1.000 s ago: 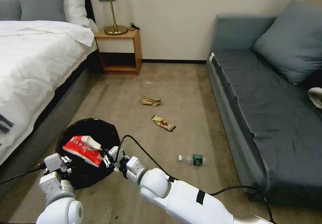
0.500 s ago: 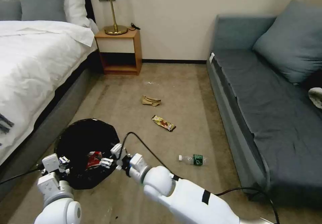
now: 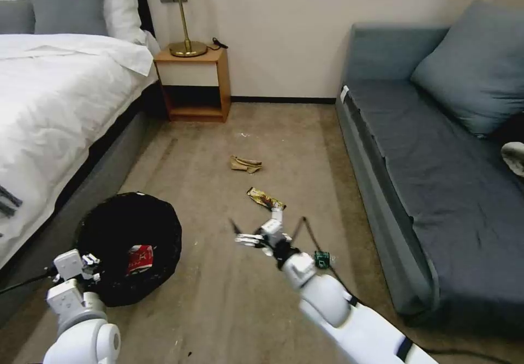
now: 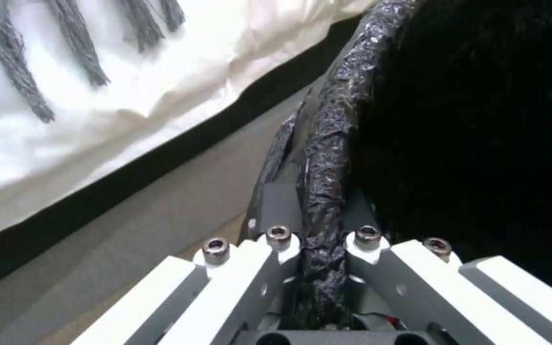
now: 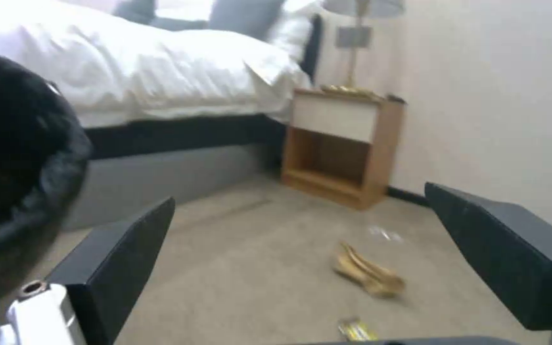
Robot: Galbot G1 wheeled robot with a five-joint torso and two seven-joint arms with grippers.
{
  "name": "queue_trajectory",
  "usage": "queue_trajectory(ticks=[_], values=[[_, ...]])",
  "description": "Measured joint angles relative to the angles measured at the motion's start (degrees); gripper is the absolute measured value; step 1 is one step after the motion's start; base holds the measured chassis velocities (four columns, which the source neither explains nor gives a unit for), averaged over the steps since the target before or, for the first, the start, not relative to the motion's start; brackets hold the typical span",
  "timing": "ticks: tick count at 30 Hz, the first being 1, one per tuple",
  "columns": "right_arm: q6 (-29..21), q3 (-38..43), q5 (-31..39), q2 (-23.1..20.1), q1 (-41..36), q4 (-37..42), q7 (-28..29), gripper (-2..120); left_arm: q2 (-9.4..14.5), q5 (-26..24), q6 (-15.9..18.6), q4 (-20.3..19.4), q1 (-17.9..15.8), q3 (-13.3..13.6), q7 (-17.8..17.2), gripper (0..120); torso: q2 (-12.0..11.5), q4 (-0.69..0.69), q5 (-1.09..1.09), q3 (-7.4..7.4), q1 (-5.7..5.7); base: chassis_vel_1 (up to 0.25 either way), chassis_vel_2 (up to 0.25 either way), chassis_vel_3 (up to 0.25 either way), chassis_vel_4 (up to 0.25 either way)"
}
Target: Pick up the trash bin, then pick up the garbage on the floor and place it into the trash bin.
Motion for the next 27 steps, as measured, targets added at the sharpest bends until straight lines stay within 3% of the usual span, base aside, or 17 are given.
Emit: queue_trajectory(ticks=[7,27], values=[[3.8,6.4,-0.5,-0.1,-8.3,1.0,-0.4,100,0.6,0.0,-0.6,0.2,0.4,0.0,0.0,3,0.0,0.00,-0.01,0.00,0.00,0.000,0.000,0.000,0.000],[7.0,10.8,0.5,2.1,-9.7,-1.3,-0.2,100,1.1,-0.8,-0.7,0.1,0.1,-0.3,0.0,3,0.0,0.01,-0.01,0.00,0.00,0.000,0.000,0.000,0.000]])
